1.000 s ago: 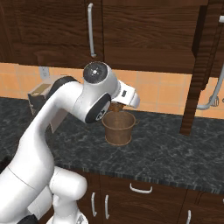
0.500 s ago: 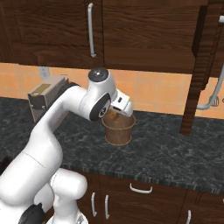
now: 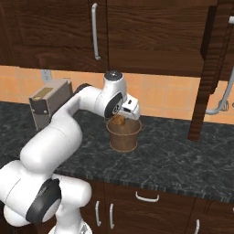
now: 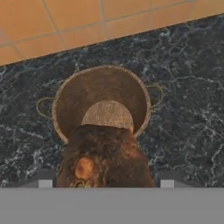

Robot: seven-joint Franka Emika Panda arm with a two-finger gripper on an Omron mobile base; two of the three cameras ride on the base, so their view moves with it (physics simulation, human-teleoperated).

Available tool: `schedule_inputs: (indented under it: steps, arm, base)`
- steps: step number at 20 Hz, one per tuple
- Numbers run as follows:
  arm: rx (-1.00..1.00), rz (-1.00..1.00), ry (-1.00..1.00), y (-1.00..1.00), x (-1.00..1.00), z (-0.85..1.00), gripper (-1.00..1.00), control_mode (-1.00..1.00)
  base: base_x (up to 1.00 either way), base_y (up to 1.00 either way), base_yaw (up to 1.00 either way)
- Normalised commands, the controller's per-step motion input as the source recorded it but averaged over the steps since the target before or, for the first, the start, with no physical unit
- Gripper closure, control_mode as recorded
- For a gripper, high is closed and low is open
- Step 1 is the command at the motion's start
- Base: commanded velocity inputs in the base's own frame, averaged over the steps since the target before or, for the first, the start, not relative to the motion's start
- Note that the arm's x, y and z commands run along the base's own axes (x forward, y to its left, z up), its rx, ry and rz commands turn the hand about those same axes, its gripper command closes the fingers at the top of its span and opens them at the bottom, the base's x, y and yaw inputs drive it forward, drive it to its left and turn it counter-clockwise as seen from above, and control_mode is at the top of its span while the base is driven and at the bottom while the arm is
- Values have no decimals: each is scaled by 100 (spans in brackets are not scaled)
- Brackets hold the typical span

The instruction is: Open the cabinet, pick up the bread from the cabinet and place it in the basket. Then move the basket to the dining counter.

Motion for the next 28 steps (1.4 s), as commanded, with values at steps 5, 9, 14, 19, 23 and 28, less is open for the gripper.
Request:
schedule_inputs:
  steps: [5, 9, 14, 19, 23, 28]
  arm:
    - [0, 2, 27, 9, 52, -46, 100, -100]
    - [0, 0, 25, 0, 42, -68, 100, -100]
    - [0, 0, 13, 0, 48, -32, 100, -100]
    - [0, 0, 9, 0, 39, -25, 100, -100]
    - [0, 0, 4, 0, 35, -29, 100, -100]
    - [0, 1, 9, 0, 32, -46, 100, -100]
  base:
    - [0, 0, 0]
    - [0, 0, 0]
    - [0, 0, 0]
    - [0, 0, 0]
    - [0, 0, 0]
    - [0, 0, 0]
